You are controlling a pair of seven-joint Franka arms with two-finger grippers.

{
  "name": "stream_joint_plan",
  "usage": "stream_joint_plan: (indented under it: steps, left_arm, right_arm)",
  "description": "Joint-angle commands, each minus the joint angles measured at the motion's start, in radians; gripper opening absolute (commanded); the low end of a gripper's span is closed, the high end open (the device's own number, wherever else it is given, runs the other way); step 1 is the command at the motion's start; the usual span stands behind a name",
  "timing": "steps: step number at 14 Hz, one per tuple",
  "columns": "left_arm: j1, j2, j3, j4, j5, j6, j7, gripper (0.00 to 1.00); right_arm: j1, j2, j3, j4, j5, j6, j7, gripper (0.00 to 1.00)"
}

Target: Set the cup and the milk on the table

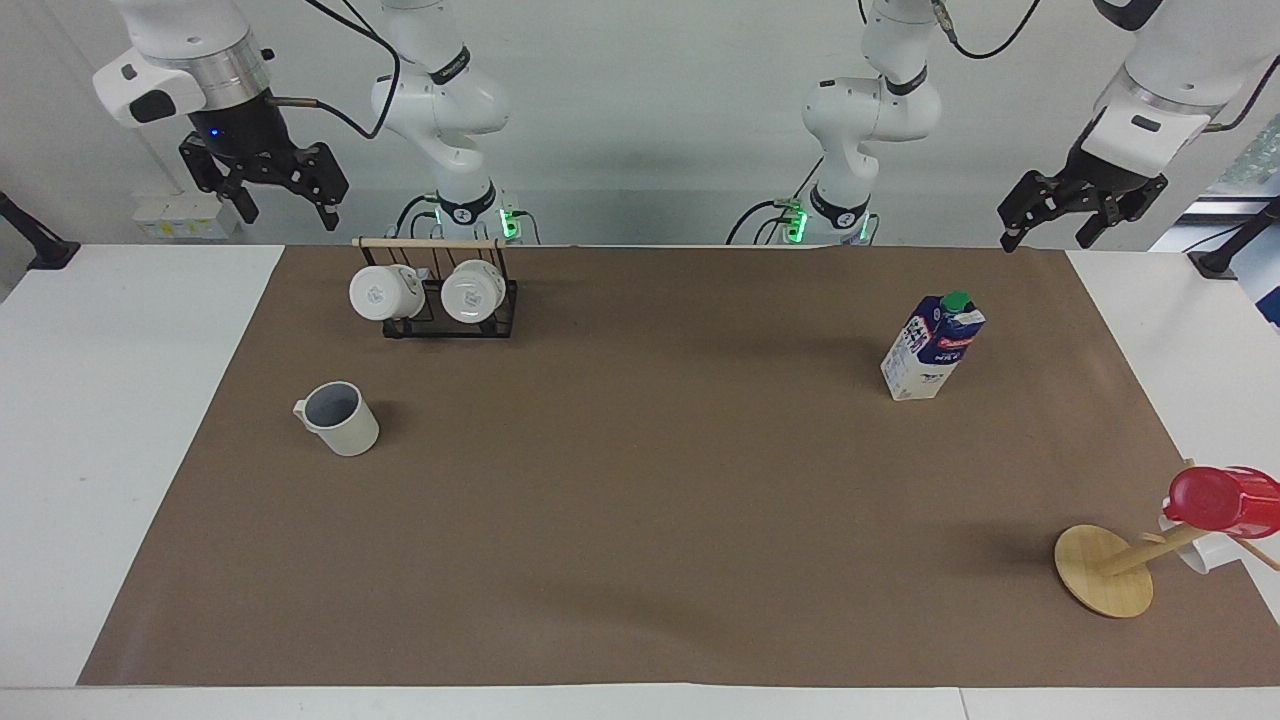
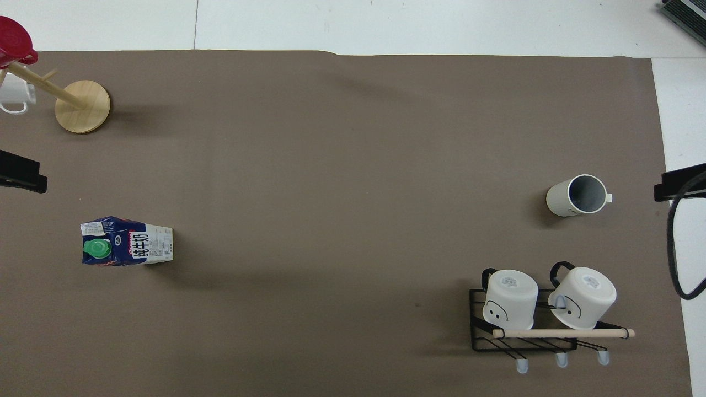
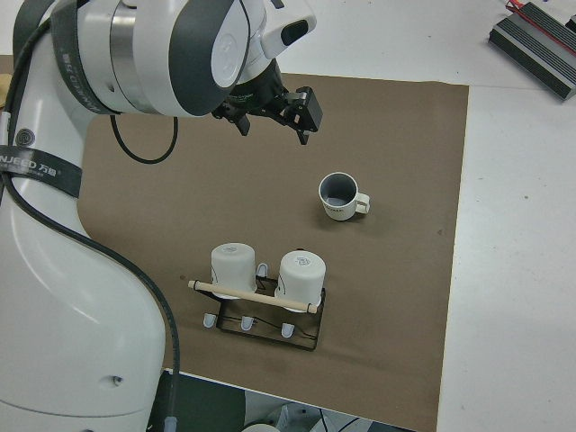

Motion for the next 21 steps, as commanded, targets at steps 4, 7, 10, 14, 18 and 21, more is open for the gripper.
stream_joint_plan:
  steps: [4,7,10,14,18,21]
  left_arm:
    - [0.02,-0.014,0.001,-0.006,0.006,-0.001,-0.002,1.0]
    - [0.032,-0.031,0.0,-0.006,0.007,-0.001,0.004,1.0]
    - [0.03,-0.046,-0.002,-0.031,0.0,-0.005,0.011,1.0]
    - [0.012,-0.085,-0.011,-0.095,-0.006,0.011,0.005,1.0]
    - [0.012,-0.145,-0.014,-0.197,-0.01,0.082,-0.003,1.0]
    - [0.012,-0.145,-0.019,-0.191,-0.034,0.088,-0.011,1.0]
  right_arm:
    - [-0.01,0.013,0.004,0.022,0.012,0.0,-0.018,1.0]
    - [-0.015,0.011,0.002,0.019,0.012,0.0,-0.02,1.0]
    - [-0.017,0.002,-0.006,0.012,0.01,-0.002,-0.023,1.0]
    - [-0.018,0.001,-0.007,0.009,0.01,0.0,-0.016,1.0]
    - [-0.018,-0.021,-0.009,-0.041,0.01,0.065,0.016,1.0]
    - [-0.017,-0.025,-0.009,-0.049,0.009,0.09,0.037,1.0]
